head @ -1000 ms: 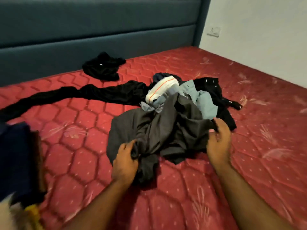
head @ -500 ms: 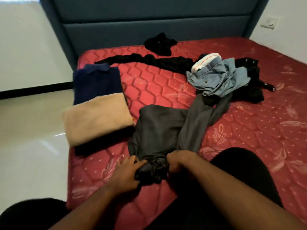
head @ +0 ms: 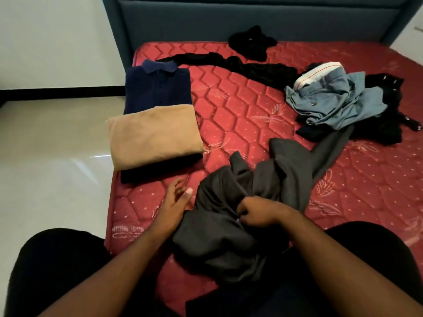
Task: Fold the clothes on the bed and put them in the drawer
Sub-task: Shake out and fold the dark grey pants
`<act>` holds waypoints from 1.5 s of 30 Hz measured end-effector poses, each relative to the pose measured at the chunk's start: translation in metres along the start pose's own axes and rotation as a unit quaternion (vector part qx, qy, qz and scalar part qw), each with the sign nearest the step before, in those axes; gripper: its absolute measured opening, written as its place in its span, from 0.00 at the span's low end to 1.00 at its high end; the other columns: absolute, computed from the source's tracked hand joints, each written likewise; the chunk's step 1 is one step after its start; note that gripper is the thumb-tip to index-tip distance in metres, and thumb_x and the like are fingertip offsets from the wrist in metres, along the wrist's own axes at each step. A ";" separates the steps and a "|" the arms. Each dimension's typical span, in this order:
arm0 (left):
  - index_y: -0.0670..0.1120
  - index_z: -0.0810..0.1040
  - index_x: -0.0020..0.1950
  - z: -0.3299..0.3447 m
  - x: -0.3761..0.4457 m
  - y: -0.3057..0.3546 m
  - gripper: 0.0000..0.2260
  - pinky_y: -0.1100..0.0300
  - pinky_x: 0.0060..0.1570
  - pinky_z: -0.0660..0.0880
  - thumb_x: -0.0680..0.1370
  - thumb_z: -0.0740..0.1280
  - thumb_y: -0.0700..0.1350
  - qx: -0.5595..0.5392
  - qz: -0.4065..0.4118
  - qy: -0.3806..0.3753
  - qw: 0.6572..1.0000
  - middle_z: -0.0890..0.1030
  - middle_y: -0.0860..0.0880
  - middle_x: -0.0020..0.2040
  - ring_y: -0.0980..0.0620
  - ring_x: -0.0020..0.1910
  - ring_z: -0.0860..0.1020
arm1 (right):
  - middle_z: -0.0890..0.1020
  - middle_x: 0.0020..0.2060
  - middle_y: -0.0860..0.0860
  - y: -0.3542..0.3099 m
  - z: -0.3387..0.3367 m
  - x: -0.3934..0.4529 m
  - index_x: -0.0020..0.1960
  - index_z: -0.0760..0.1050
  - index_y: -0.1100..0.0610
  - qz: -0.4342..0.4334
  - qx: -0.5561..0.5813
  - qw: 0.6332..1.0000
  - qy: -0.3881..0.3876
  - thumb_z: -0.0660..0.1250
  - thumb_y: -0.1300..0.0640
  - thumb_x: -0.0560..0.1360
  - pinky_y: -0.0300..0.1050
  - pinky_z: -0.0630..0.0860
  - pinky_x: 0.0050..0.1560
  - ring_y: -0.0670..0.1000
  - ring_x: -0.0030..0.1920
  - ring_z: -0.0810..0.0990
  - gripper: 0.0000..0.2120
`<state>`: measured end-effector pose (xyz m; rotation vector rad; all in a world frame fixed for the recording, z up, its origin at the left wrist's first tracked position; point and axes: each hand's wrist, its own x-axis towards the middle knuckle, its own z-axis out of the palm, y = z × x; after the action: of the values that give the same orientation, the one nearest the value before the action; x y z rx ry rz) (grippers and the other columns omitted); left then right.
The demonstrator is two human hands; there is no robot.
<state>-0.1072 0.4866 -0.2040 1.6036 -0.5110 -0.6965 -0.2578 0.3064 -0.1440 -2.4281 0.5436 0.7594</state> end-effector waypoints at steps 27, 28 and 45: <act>0.45 0.79 0.45 0.055 -0.037 0.015 0.08 0.71 0.43 0.72 0.75 0.69 0.32 0.055 -0.110 -0.227 0.966 0.82 0.57 0.36 0.67 0.37 0.77 | 0.79 0.49 0.48 0.024 0.004 -0.030 0.63 0.74 0.59 -0.026 0.370 0.926 0.070 0.63 0.64 0.79 0.30 0.72 0.50 0.33 0.40 0.76 0.13; 0.46 0.79 0.44 0.056 -0.038 0.016 0.06 0.70 0.43 0.73 0.72 0.70 0.35 0.060 -0.097 -0.216 0.970 0.81 0.54 0.39 0.63 0.39 0.77 | 0.79 0.50 0.47 0.019 0.004 -0.033 0.64 0.71 0.57 -0.062 0.403 0.911 0.051 0.63 0.67 0.79 0.28 0.73 0.50 0.31 0.41 0.77 0.16; 0.57 0.71 0.60 0.073 0.107 0.385 0.18 0.63 0.58 0.74 0.72 0.70 0.53 -0.004 0.398 -0.036 0.917 0.80 0.51 0.57 0.57 0.57 0.79 | 0.81 0.42 0.42 -0.085 -0.333 -0.151 0.52 0.76 0.55 -0.356 0.287 0.726 0.513 0.66 0.70 0.75 0.33 0.74 0.50 0.39 0.44 0.78 0.12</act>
<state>-0.0573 0.3036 0.1548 1.2044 -1.1249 -0.1326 -0.1962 0.2063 0.2127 -1.9624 0.1086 -1.0147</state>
